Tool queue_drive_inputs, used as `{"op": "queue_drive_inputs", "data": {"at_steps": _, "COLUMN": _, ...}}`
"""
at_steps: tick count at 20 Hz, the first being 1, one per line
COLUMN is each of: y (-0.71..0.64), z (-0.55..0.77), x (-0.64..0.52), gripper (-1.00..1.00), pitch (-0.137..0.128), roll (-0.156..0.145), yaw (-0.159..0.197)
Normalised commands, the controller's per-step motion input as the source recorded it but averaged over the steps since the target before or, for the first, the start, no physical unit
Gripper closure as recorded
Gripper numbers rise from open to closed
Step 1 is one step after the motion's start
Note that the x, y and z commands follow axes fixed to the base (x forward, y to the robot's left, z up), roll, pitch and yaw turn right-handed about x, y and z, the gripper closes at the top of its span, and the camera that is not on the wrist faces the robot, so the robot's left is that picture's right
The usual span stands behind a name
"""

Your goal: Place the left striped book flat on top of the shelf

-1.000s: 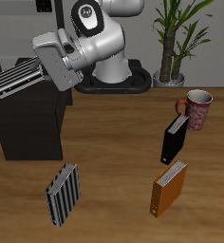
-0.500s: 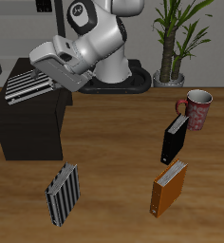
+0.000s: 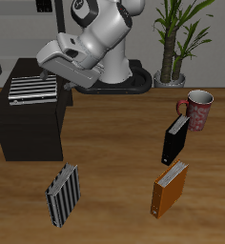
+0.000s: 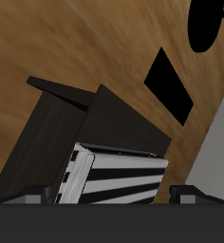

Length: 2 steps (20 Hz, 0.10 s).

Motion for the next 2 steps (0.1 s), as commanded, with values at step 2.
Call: {"op": "queue_drive_inputs", "data": {"at_steps": 2, "y": 0.29, "z": 0.03, "x": -0.08, "gripper": -1.0, "pitch": -0.01, "roll": 0.127, "yaw": -0.017}}
